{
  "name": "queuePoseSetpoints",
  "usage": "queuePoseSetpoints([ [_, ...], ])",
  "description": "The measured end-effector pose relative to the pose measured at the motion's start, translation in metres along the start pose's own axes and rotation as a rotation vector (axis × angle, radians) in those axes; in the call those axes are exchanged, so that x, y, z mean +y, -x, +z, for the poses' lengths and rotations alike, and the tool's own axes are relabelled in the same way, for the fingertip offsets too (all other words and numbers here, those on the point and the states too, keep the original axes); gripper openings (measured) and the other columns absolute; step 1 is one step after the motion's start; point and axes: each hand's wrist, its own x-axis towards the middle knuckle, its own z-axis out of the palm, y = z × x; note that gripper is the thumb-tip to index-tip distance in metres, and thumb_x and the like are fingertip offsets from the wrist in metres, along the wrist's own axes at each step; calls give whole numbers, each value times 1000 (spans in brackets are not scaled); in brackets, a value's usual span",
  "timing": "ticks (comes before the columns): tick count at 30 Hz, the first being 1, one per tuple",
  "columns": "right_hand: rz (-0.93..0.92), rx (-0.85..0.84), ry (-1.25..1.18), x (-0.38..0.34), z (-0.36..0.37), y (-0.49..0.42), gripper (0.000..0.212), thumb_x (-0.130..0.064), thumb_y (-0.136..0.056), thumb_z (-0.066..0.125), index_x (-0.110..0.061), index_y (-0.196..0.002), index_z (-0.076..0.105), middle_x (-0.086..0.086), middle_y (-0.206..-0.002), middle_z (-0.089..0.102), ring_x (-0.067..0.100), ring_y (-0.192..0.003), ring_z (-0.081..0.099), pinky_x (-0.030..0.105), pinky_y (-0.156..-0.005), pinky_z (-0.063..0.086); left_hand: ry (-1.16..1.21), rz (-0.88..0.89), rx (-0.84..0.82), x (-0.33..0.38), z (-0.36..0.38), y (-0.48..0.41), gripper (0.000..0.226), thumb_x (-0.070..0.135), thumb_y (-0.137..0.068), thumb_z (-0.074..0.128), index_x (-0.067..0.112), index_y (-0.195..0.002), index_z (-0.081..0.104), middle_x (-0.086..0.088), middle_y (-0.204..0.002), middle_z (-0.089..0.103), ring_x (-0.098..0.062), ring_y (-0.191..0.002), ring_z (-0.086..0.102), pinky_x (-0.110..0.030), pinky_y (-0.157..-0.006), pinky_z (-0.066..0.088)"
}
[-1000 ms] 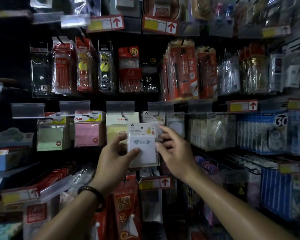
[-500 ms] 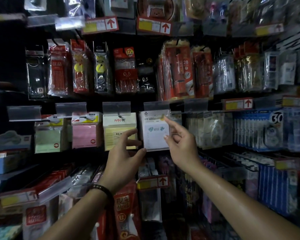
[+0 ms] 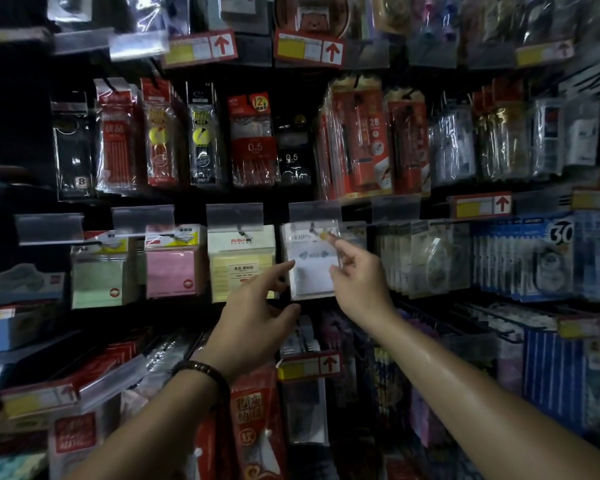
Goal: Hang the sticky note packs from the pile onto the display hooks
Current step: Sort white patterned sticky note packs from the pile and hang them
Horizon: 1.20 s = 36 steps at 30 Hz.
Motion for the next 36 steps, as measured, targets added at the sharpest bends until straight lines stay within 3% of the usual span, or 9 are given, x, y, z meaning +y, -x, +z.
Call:
queuePoseSetpoints([
  [4, 2, 8, 103, 11, 4, -8, 61, 0, -101, 62, -34, -151, 59, -5, -141, 68, -12, -71, 44, 5, -60, 40, -112, -14, -53, -2, 1, -10, 73, 36, -97, 73, 51, -158, 36, 13, -126, 62, -13, -106, 71, -38, -88, 65],
  [9, 39, -17, 277, 14, 11, -24, 61, -1, -103, 59, -34, -154, 56, -20, -82, 48, -6, -62, 49, 2, -59, 41, -192, -2, -43, -6, 1, -11, 69, 42, -98, 72, 44, -158, 39, 11, -129, 62, -13, -106, 69, -40, -90, 64],
  [11, 64, -52, 349, 16, 18, -36, 63, 0, -103, 58, -37, -155, 54, -13, -122, 69, 1, -97, 67, 4, -80, 46, -194, -7, -43, -6, 1, -9, 64, 41, -98, 72, 40, -155, 44, 8, -132, 61, -11, -107, 69, -39, -92, 64],
  [14, 129, -87, 357, 22, 27, -49, 64, 0, -103, 56, -39, -154, 54, 3, -162, 49, 16, -142, 54, 12, -105, 35, -200, -25, -54, -7, -1, -8, 58, 41, -97, 72, 38, -150, 50, 6, -134, 62, -13, -112, 67, -41, -95, 63],
  [17, 132, -82, 423, 25, 28, -50, 67, -8, -101, 63, -47, -154, 49, 3, -158, 51, 19, -130, 62, 19, -104, 45, -206, -40, -74, -5, -3, -5, 55, 41, -97, 73, 36, -148, 53, 7, -133, 63, -14, -112, 66, -41, -96, 63],
  [20, 127, -75, 567, 18, 20, -36, 70, -22, -97, 69, -46, -158, 43, 5, -129, 62, 21, -91, 68, 27, -72, 58, -214, -34, -76, 0, -5, 2, 48, 40, -98, 72, 36, -143, 57, 8, -128, 65, -10, -109, 67, -37, -93, 63],
  [26, -28, 18, 514, -5, -10, 56, 37, -24, -101, 67, -29, -137, 64, -7, -107, 52, 14, -88, 60, 39, -82, 59, -143, 5, -21, 9, -3, 56, 19, 34, -97, 72, 37, -116, 71, 19, -96, 73, 3, -87, 69, -21, -77, 58],
  [30, -168, 85, 438, 9, -21, 138, 20, -12, -94, 71, -23, -111, 73, -6, -90, 60, 8, -80, 61, 29, -73, 54, -55, -3, -70, 2, 22, 122, 8, 32, -100, 71, 34, -107, 72, 17, -91, 75, 3, -79, 71, -20, -69, 58],
  [36, -94, -125, 406, 71, -23, 268, 7, -15, -102, 66, -16, -106, 71, -2, -93, 66, 7, -78, 59, 20, -68, 43, -78, -110, -125, -66, 78, 243, 6, 24, -97, 73, 29, -99, 72, 21, -83, 72, 6, -74, 69, -20, -68, 54],
])
